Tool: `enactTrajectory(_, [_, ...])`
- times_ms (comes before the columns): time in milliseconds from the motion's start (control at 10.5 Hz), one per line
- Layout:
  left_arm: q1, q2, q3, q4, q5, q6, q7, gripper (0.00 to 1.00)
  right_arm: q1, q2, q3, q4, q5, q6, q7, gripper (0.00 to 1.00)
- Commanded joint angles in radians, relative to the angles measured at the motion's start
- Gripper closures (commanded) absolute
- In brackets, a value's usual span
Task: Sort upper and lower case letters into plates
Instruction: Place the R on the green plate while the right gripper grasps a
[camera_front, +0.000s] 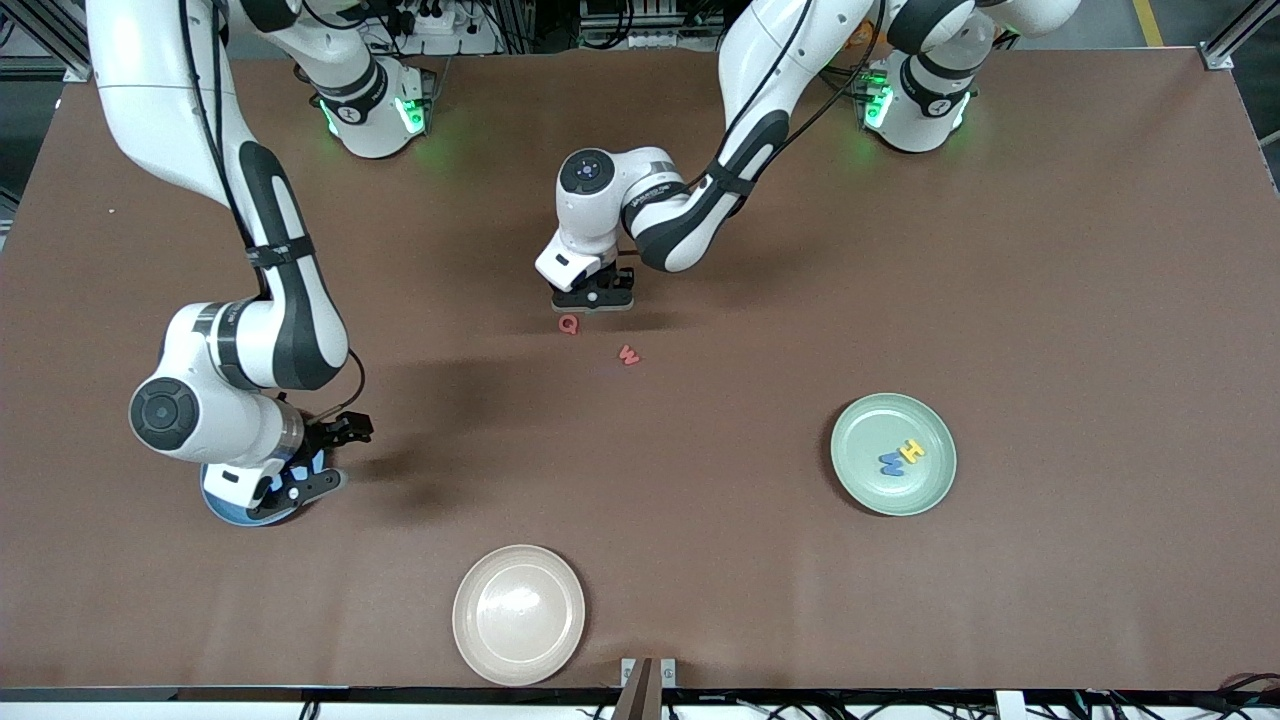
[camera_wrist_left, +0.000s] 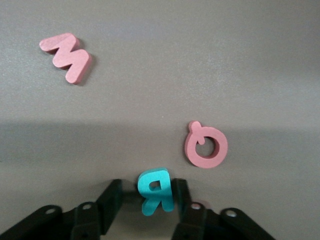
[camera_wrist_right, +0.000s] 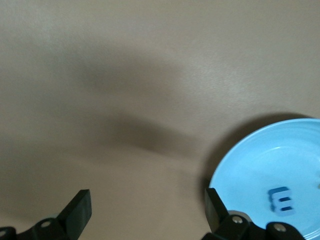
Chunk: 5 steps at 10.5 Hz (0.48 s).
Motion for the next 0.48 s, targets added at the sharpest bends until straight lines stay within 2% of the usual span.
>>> enactTrajectory(0, [-0.018, 0.011, 0.015, 0.011, -0.013, -0.003, -0.023, 0.96, 0.041, -0.032, 0.003, -0.043, 0.009, 0.0, 0.108, 0.0])
enactTrajectory(190, [-0.026, 0.013, 0.016, 0.007, -0.012, -0.007, -0.035, 1.0, 0.056, -0.034, 0.003, -0.049, 0.022, 0.0, 0.128, 0.0])
enactTrajectory(380, [-0.016, -0.034, 0.021, 0.007, -0.009, -0.113, -0.035, 1.0, 0.097, -0.054, 0.003, -0.084, 0.025, 0.005, 0.2, 0.0])
